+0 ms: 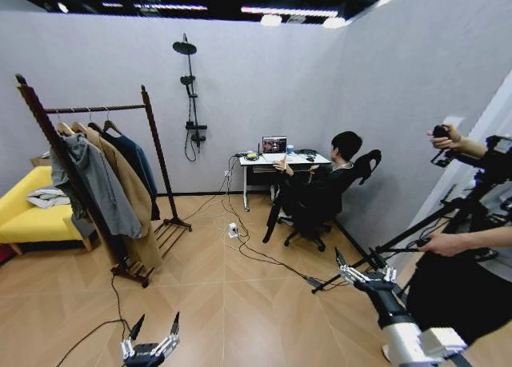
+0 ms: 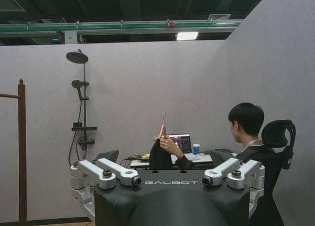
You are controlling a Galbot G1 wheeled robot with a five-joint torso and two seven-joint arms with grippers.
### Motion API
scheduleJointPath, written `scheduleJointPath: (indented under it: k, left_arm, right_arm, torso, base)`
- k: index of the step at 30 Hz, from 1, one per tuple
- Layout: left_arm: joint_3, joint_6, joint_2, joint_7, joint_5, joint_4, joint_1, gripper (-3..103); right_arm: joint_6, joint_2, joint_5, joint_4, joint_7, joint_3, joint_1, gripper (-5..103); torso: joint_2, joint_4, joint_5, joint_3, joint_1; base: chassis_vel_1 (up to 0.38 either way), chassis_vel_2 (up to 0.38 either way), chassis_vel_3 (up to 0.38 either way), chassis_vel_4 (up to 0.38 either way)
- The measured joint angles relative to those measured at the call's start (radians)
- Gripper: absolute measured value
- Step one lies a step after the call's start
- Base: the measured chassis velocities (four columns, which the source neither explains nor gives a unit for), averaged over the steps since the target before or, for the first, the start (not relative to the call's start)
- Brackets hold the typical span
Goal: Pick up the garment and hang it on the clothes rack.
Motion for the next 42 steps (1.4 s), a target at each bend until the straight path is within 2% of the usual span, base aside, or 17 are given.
scheduleJointPath:
  k: [10, 26, 42]
  left_arm:
    - [0.000, 0.000, 0.000, 0.000, 0.000, 0.000, 0.000, 100]
    - [0.000, 0.000, 0.000, 0.000, 0.000, 0.000, 0.000, 100]
    - [0.000, 0.000, 0.000, 0.000, 0.000, 0.000, 0.000, 100]
  right_arm:
    - [-0.029, -0.002, 0.002, 0.015, 0.001, -0.002, -0.002, 100]
    - [-0.007, 0.001, 0.005, 0.010, -0.017, -0.006, -0.002, 100]
    - [0.017, 0.003, 0.007, -0.008, -0.022, -0.006, -0.007, 100]
  torso:
    - [0.000, 0.0000, 0.0000, 0.000, 0.000]
    - [0.000, -0.0001, 0.0000, 0.000, 0.000]
    - [0.000, -0.0003, -0.0005, 0.000, 0.000]
  base:
    - [0.000, 0.000, 0.000, 0.000]
    - [-0.035, 0.034, 0.033, -0.033]
    - [-0.188, 0.177, 0.202, -0.190]
